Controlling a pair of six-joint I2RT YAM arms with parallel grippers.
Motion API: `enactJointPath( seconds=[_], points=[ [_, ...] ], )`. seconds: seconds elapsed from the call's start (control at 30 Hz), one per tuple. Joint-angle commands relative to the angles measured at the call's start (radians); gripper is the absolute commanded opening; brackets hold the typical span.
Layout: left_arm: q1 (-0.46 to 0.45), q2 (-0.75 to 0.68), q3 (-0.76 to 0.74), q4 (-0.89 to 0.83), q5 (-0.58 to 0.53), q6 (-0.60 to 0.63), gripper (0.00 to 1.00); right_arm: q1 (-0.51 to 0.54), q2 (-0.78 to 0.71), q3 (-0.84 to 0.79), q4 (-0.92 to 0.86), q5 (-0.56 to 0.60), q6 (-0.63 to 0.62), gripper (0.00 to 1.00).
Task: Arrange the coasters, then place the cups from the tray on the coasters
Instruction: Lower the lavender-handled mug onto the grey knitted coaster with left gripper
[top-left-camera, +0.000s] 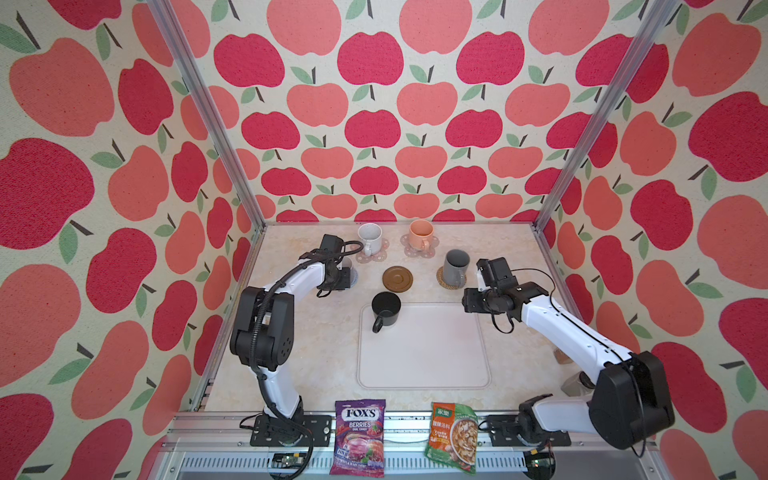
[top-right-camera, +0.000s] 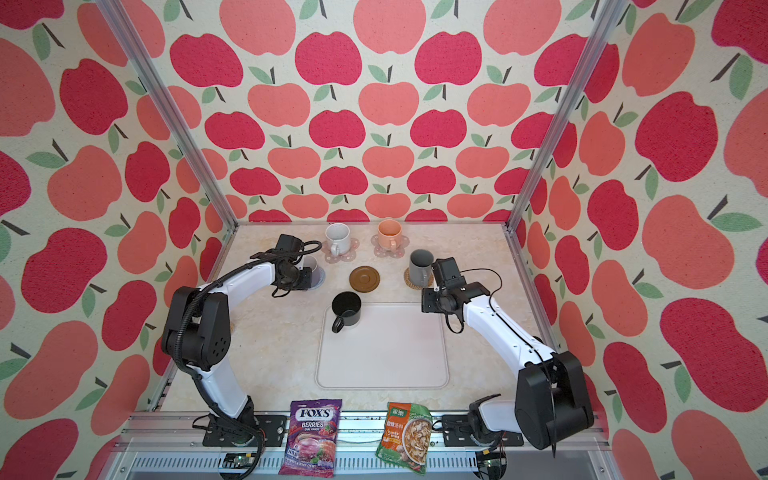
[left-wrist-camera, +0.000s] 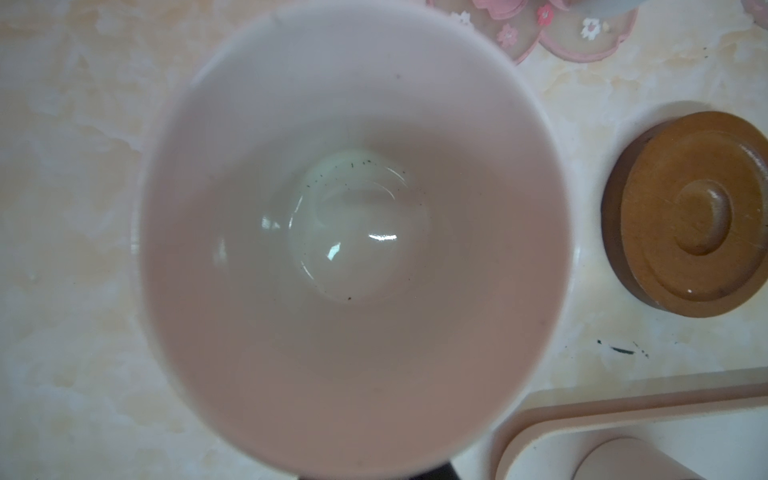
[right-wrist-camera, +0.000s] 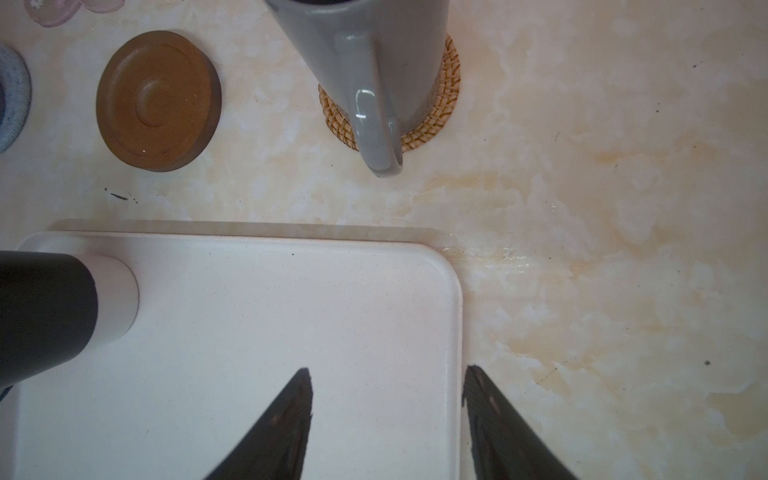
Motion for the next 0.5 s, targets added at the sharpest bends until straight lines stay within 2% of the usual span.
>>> enactJointPath(
  seconds=[0.0,0.47],
  points=[
    [0.007,-0.034,-0.019,-0.024,-0.018,-0.023,0.21,-0.007,-0.029,-0.014,0.002,-0.019,0.022,0.61],
    [0.006,-0.098,-0.039,-0.025,-0.028,-0.037,0.28,0.025,-0.039,0.0,-0.001,-0.034,0.037,0.61]
  ],
)
